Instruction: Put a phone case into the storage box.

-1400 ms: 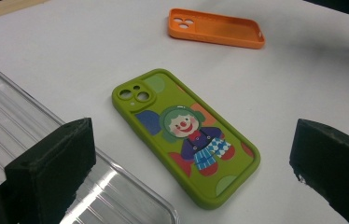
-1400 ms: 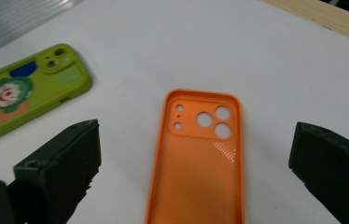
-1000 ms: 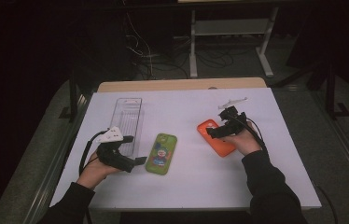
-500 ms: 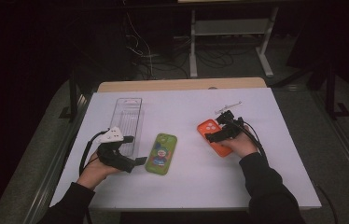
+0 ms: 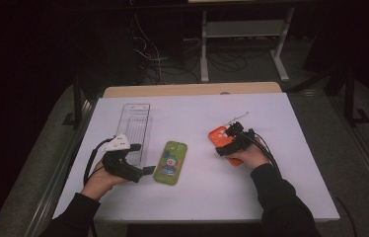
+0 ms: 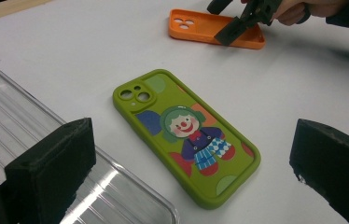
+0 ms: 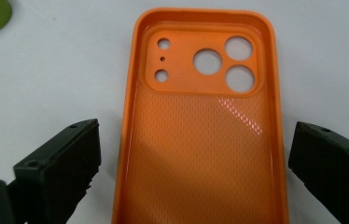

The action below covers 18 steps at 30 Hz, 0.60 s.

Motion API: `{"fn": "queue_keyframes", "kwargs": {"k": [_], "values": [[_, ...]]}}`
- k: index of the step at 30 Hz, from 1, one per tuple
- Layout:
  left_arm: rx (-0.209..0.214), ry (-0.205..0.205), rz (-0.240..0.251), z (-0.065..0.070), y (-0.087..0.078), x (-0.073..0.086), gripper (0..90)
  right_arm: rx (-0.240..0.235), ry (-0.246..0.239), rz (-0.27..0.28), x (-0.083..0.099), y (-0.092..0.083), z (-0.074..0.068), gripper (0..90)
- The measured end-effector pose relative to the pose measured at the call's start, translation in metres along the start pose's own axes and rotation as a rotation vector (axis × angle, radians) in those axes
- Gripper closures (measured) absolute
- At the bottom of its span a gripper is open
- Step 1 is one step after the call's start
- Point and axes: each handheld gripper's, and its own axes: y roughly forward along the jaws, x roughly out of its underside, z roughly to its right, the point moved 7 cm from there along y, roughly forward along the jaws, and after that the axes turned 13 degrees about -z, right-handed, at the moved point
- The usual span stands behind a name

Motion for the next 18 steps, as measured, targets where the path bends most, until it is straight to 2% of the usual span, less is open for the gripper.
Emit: {"fn": "queue_keyframes", "kwargs": {"k": [2, 3, 4, 18], "values": [[0.001, -0.001, 0.004, 0.0002, 0.0, -0.0003, 0.0, 0.006, -0.016, -0.006, 0.001, 0.0017, 0.0009, 2.8], [0.0, -0.002, 0.004, 0.0002, 0.0, -0.0003, 0.0, -0.001, -0.004, -0.014, 0.0018, 0.0023, -0.0003, 3.6], [0.0, -0.002, 0.004, 0.0002, 0.0, -0.0003, 0.0, 0.004, -0.014, -0.018, 0.0028, 0.0034, 0.0004, 4.0], [-0.002, 0.002, 0.004, 0.0003, -0.0001, -0.0003, 0.0, 0.007, -0.011, -0.012, 0.0049, -0.0004, 0.0008, 14.1]]}}
